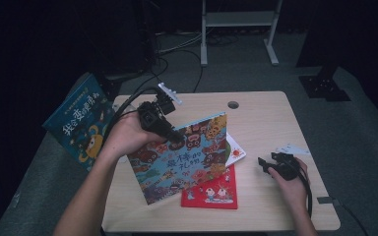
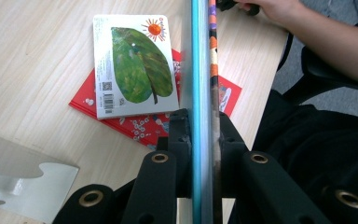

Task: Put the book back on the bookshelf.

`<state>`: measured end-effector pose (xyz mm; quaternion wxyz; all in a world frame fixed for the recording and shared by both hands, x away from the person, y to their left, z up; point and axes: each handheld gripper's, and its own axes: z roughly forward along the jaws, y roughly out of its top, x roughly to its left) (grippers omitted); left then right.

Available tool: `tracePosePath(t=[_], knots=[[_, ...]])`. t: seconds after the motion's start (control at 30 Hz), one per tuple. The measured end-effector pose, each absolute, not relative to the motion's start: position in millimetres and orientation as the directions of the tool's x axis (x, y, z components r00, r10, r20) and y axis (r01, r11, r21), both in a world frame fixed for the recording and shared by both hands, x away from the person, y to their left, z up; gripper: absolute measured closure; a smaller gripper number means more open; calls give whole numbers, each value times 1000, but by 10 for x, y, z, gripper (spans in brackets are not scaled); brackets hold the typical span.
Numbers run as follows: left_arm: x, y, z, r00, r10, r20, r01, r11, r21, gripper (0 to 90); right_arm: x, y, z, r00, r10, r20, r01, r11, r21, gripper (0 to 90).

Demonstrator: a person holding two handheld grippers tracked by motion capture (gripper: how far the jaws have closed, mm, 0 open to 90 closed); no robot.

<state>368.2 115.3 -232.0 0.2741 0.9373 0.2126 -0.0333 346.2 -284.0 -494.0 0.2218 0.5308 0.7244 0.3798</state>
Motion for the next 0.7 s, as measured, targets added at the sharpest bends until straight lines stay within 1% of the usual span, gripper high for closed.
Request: tracePosePath(t=[0.03,0.07,0.17,0.27,0.37,0.47,0.53,0.57,0.6,0.7], knots=[[3682,1153,-2320,907,380,-179,417,-759,500,805,3462,-2840,-4940,-338,938,82,600,148,786,367],[3662,1209,-2283,903,396,-167,422,-751,508,805,3523,-2856,-4978,-321,946,49,616,170,769,362],[3658,1261,-2256,899,409,-157,429,-747,507,804,3574,-2871,-5012,-313,948,56,629,162,761,348],[3636,1420,-2215,884,446,-140,450,-732,512,804,3608,-2876,-5020,-316,948,44,626,173,760,336],[3608,1540,-2195,872,470,-138,469,-719,513,804,3641,-2864,-5024,-317,948,14,626,199,754,290],[3582,1643,-2178,862,485,-145,484,-706,518,804,3648,-2866,-5025,-312,950,14,630,196,752,276],[3553,1775,-2155,851,503,-149,499,-690,524,804,3653,-2865,-5027,-310,951,16,632,194,750,239],[3553,1775,-2155,851,503,-149,499,-690,524,804,3653,-2865,-5027,-310,951,16,632,194,750,239],[3531,1888,-2139,841,521,-146,512,-679,525,804,3655,-2864,-5028,-309,951,16,634,193,749,233],[3510,2033,-2131,826,545,-144,530,-664,527,804,3657,-2862,-5028,-313,949,16,635,197,747,218]])
